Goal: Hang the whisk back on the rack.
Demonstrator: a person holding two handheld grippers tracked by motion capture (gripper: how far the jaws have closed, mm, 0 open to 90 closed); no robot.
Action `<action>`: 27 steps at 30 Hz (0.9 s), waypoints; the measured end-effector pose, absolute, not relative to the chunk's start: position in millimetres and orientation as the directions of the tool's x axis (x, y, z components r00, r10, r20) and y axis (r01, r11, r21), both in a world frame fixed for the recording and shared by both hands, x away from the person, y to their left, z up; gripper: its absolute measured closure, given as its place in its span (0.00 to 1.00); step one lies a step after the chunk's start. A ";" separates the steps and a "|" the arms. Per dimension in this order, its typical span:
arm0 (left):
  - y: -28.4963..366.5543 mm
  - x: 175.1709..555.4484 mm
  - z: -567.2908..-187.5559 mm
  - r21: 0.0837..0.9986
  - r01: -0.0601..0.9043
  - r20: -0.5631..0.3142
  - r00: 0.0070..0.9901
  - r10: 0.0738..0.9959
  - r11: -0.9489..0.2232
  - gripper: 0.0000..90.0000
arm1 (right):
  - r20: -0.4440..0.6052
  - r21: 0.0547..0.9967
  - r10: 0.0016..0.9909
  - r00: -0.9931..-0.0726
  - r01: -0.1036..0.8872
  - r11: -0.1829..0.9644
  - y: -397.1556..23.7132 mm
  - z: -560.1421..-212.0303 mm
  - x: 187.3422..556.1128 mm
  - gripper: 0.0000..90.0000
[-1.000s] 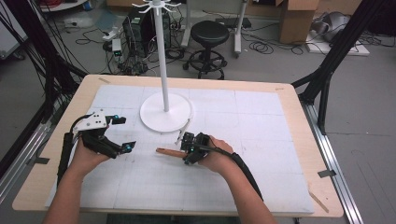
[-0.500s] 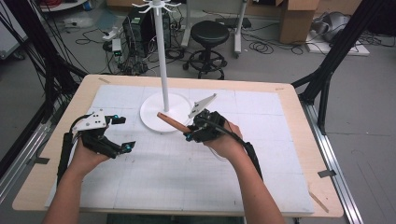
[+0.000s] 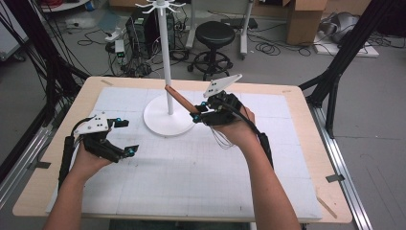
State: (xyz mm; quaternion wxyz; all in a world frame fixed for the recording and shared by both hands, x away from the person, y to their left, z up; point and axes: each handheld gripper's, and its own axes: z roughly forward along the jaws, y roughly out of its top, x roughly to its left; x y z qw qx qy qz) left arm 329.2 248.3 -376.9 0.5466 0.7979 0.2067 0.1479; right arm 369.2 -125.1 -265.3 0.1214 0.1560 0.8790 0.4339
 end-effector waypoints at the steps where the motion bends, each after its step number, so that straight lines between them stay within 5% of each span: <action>1: 248.1 329.3 -377.1 0.933 0.169 0.010 0.871 0.492 -0.317 0.02 | -0.082 0.802 0.377 -0.923 0.164 0.575 -125.9 -261.9 370.1 0.78; 27: 248.3 329.6 -377.5 0.934 0.170 0.007 0.871 0.492 -0.314 0.02 | -0.096 0.887 0.472 -0.876 0.140 0.440 -143.7 -195.8 405.5 0.78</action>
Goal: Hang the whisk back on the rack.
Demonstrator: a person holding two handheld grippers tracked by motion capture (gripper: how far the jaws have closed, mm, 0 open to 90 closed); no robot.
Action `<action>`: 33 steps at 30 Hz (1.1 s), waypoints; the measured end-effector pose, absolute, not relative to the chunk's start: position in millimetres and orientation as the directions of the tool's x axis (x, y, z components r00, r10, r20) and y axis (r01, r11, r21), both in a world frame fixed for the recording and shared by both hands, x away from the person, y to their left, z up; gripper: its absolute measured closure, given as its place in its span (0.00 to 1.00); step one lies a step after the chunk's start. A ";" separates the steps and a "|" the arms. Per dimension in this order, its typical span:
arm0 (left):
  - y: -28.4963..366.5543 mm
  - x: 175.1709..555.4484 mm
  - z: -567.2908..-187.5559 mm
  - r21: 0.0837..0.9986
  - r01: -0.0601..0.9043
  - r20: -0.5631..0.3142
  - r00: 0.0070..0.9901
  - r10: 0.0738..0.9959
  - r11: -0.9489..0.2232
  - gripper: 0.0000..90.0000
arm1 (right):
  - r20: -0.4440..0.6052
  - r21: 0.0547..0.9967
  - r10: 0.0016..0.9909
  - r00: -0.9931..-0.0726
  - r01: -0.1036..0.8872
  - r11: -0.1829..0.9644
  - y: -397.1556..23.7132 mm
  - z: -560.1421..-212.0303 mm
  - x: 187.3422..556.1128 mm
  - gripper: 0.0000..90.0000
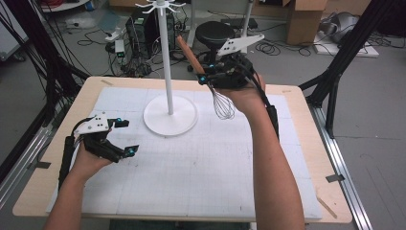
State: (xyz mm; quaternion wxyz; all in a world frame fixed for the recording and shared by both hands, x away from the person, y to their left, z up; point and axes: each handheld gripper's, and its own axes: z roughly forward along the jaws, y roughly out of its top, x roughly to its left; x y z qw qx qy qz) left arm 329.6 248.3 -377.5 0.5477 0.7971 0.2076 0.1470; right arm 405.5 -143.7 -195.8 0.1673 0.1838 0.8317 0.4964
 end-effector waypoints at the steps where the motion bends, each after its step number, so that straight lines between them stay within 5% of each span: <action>1: 248.4 329.6 -377.6 0.934 0.172 0.005 0.870 0.493 -0.312 0.02 | -0.096 0.889 0.481 -0.871 0.142 0.435 -144.2 -194.0 407.0 0.78; 19: 251.8 330.1 -376.9 0.937 0.172 0.003 0.867 0.499 -0.304 0.02 | -0.099 0.906 0.600 -0.794 0.177 0.384 -144.1 -161.4 433.4 0.78; 33: 253.4 329.9 -376.4 0.939 0.171 0.001 0.866 0.500 -0.298 0.02 | -0.103 0.904 0.603 -0.791 0.178 0.388 -129.2 -158.9 440.2 0.78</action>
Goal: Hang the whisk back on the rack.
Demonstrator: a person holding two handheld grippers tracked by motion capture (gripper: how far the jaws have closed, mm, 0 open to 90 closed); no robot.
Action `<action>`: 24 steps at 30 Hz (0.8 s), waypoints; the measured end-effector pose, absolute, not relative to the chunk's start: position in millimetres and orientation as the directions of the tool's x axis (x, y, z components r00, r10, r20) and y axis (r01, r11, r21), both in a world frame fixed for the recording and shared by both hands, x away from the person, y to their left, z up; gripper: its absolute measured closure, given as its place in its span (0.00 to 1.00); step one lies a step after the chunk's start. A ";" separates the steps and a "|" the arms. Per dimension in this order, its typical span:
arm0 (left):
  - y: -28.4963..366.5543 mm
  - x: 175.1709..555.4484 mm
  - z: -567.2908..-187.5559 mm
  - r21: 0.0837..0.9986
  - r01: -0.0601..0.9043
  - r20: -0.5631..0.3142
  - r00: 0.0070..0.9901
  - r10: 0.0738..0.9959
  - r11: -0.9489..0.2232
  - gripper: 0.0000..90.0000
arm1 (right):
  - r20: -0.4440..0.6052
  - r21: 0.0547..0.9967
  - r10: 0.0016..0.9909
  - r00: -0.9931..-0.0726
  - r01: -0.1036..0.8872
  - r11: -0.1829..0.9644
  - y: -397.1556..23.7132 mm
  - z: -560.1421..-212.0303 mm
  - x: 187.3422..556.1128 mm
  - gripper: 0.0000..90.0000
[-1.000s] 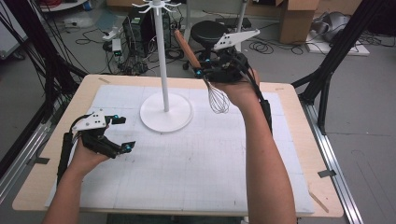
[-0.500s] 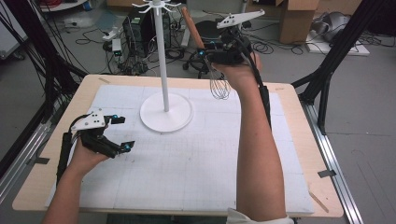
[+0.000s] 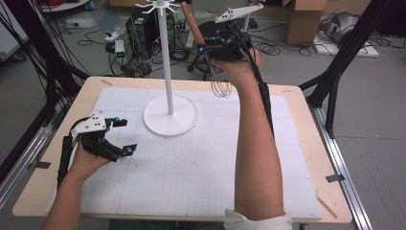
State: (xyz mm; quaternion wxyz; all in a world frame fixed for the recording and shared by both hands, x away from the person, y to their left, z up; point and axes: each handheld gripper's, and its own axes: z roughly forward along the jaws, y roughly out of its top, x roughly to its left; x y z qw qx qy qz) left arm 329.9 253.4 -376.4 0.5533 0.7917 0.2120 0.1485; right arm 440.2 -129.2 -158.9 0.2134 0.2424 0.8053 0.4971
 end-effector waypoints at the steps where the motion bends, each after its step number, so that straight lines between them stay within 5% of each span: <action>1: 253.5 330.0 -376.4 0.939 0.172 0.000 0.866 0.500 -0.299 0.02 | -0.099 0.903 0.600 -0.794 0.182 0.390 -128.0 -159.1 439.8 0.78; 24: 253.0 330.3 -377.0 0.936 0.174 0.002 0.866 0.500 -0.305 0.02 | -0.116 0.895 0.579 -0.807 0.168 0.413 -117.0 -163.4 439.7 0.78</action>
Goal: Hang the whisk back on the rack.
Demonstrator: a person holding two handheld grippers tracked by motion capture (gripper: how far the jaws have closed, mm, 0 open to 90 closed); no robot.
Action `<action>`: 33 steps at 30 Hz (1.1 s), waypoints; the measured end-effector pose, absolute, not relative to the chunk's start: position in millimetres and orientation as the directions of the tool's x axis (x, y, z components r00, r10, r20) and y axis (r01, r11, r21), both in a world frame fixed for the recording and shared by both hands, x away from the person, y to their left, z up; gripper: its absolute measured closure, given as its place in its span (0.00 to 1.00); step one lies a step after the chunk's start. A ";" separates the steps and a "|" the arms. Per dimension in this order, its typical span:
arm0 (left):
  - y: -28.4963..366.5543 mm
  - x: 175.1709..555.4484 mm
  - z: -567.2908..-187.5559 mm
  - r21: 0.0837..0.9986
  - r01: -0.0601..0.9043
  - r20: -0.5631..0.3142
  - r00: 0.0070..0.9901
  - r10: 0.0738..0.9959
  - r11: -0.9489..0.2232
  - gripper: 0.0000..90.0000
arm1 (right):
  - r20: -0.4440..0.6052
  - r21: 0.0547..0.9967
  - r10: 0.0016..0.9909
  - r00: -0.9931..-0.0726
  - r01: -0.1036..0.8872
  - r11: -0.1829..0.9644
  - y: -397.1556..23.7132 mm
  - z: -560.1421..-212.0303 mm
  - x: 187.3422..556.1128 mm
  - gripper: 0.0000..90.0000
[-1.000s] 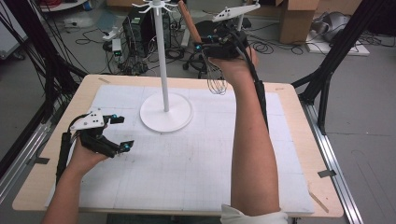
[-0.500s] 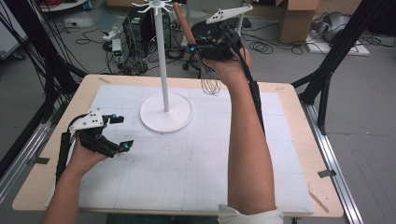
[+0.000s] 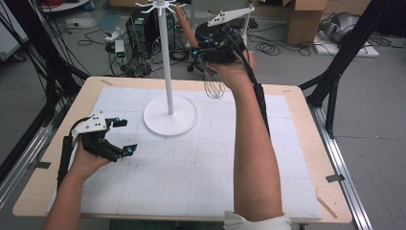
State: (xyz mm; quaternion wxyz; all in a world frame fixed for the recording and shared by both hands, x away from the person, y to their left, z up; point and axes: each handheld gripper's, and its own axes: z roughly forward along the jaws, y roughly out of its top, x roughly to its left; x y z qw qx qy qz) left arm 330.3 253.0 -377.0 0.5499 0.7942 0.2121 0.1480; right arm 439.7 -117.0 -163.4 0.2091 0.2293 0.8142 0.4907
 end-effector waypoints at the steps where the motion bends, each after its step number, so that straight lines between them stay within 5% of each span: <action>1: 252.6 330.3 -377.2 0.937 0.174 0.000 0.866 0.499 -0.302 0.02 | -0.117 0.894 0.580 -0.806 0.169 0.414 -116.3 -163.6 440.6 0.78; 26: 256.2 330.5 -377.0 0.938 0.175 0.000 0.863 0.505 -0.299 0.02 | -0.119 0.868 0.600 -0.791 0.211 0.450 -105.3 -165.3 457.4 0.78; 33: 255.9 330.7 -377.3 0.937 0.176 0.000 0.864 0.503 -0.302 0.02 | -0.143 0.864 0.591 -0.794 0.191 0.466 -98.9 -165.7 455.4 0.62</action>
